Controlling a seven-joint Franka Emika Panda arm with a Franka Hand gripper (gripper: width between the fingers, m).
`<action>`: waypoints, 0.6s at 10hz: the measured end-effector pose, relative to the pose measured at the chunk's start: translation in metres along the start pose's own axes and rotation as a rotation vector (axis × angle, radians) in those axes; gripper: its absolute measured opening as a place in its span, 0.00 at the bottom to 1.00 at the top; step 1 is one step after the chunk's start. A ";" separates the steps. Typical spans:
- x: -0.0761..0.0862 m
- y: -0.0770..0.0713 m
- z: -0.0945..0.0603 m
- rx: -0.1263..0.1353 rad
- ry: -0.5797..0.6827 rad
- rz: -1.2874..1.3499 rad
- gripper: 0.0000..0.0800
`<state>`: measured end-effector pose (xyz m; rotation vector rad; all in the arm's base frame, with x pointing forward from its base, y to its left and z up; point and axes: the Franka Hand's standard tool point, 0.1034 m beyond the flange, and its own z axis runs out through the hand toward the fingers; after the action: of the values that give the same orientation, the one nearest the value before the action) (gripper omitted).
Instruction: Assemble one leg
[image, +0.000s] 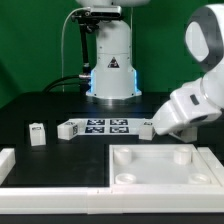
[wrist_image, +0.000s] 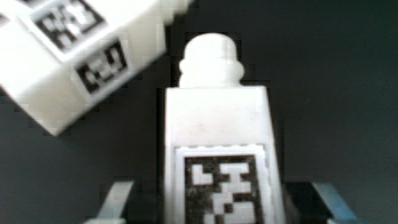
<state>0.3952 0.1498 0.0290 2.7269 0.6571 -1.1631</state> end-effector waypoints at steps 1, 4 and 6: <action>-0.011 -0.001 -0.012 -0.007 -0.012 0.000 0.36; -0.032 0.003 -0.047 -0.019 -0.021 0.002 0.36; -0.024 0.004 -0.051 -0.021 0.022 -0.012 0.36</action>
Offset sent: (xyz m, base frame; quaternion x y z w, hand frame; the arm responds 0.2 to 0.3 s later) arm 0.0211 -0.0035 0.0533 0.0015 -0.0427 -0.0105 0.9990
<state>0.4153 0.1513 0.0815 2.7259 0.6848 -1.1238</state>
